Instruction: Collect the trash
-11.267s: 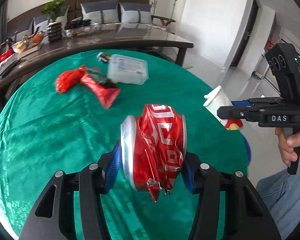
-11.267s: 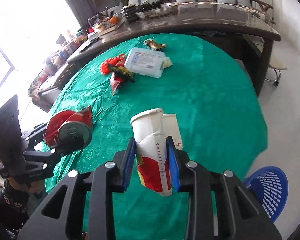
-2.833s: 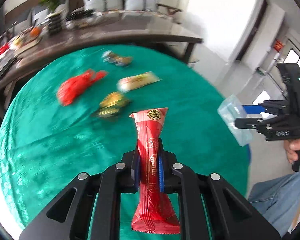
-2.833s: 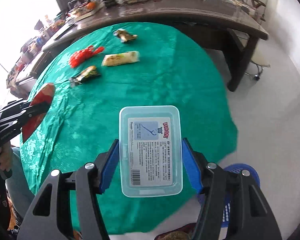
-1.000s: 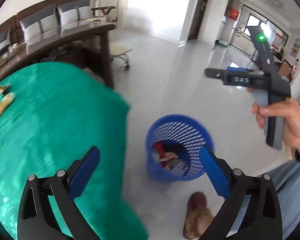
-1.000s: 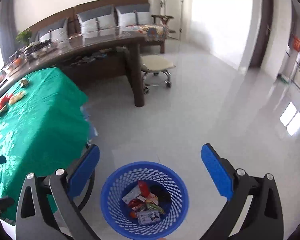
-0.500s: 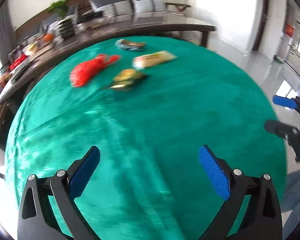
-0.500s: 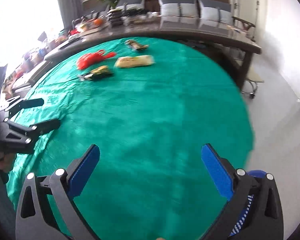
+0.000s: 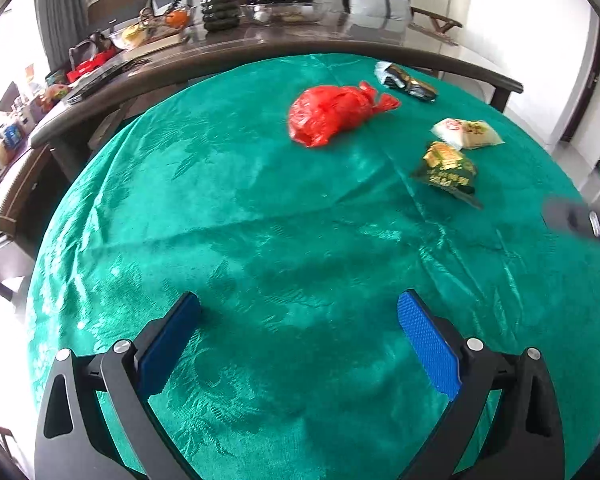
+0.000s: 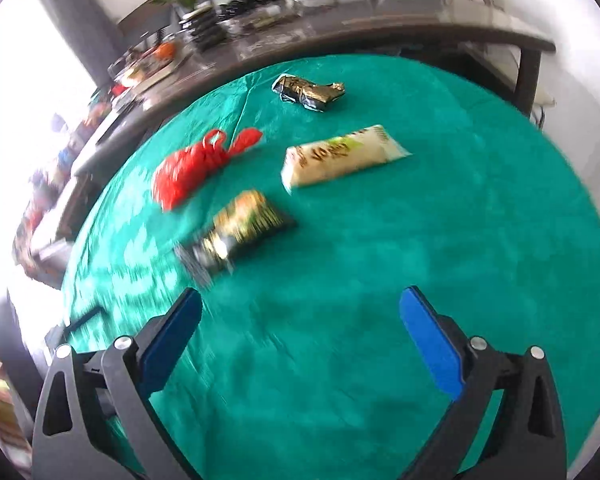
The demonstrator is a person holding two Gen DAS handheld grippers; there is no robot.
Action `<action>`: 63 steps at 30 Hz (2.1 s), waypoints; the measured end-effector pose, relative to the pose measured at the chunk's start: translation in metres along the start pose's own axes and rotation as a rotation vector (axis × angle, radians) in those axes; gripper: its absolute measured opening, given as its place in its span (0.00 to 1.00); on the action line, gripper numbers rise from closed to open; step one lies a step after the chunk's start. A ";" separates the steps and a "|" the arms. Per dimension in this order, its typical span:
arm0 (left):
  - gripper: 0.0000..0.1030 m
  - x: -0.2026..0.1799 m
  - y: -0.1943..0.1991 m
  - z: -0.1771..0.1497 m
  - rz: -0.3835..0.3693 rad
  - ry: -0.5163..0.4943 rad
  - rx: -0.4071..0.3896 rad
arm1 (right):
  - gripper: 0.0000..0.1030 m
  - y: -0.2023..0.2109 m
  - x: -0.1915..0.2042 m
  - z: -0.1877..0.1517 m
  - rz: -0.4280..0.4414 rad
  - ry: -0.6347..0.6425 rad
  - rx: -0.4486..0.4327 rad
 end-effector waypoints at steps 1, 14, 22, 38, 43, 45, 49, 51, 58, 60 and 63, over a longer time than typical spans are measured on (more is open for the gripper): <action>0.95 -0.001 0.001 0.000 0.006 0.003 0.000 | 0.91 -0.014 0.005 0.008 0.007 -0.051 0.013; 0.96 0.000 -0.002 0.001 0.009 0.020 0.008 | 0.39 -0.055 0.039 0.011 -0.279 0.113 -0.068; 0.96 0.000 -0.002 0.000 0.009 0.021 0.008 | 0.38 0.010 -0.011 -0.041 -0.172 0.250 -0.050; 0.96 -0.012 -0.070 0.104 -0.077 -0.221 -0.041 | 0.83 0.026 -0.022 -0.072 -0.125 0.340 0.003; 0.96 -0.025 -0.090 0.129 -0.154 -0.212 -0.036 | 0.83 0.025 -0.022 -0.072 -0.133 0.341 0.002; 0.96 -0.033 -0.092 0.135 -0.169 -0.228 -0.042 | 0.83 0.025 -0.022 -0.072 -0.135 0.342 0.002; 0.66 -0.045 -0.086 0.137 -0.215 -0.267 -0.080 | 0.83 0.024 -0.022 -0.071 -0.134 0.341 0.002; 0.45 -0.046 -0.081 0.136 -0.225 -0.251 -0.082 | 0.83 0.025 -0.023 -0.070 -0.133 0.340 0.002; 0.41 -0.037 -0.033 0.087 -0.143 -0.135 -0.055 | 0.83 0.025 -0.022 -0.070 -0.133 0.340 0.003; 0.41 -0.032 -0.013 0.062 -0.132 -0.084 -0.029 | 0.83 0.025 -0.022 -0.071 -0.133 0.340 0.003; 0.42 -0.032 0.015 0.025 -0.116 -0.032 -0.008 | 0.83 0.025 -0.022 -0.071 -0.133 0.340 0.003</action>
Point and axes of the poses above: each gripper's, at about its wrist camera, not at the fingertips, and y roughly against the way its jaws point, x to its left, z to its top, the point moved 1 cm from there along -y, roughly the way its jaws point, and after that the axes turned 11 degrees about z, right-handed, at the moved point
